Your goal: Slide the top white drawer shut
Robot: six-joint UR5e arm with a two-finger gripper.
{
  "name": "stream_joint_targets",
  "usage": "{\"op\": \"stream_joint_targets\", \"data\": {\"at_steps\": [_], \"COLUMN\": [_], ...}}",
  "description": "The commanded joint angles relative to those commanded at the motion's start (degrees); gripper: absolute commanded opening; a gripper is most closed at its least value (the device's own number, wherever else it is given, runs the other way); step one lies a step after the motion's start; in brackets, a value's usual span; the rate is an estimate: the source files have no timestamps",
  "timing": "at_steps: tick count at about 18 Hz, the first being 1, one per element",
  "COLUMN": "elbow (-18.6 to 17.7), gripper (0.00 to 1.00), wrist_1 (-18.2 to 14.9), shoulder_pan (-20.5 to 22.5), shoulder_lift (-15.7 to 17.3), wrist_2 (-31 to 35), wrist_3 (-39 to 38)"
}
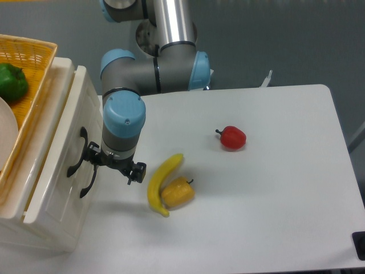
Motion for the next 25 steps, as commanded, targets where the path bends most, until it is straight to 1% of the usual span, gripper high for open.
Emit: {"op": "stream_joint_targets", "data": {"at_steps": [8,14,19,23,25], "elbow": [0.0,0.7,1.76,1.93,1.76], "gripper": [1.0,1.0,1.0,1.0,1.0], "wrist_1": [0.0,0.0,-0.09,0.0,-0.17], "shoulder_pan": [-0.7,-0.18,3.94,7.63,9.22], "shoulder_lift": [0.0,0.35,0.53,1.4,2.46], "wrist_2": [0.0,0.0,0.0,0.0,0.17], "wrist_3": [0.0,0.44,5.09,10.61,13.78]}}
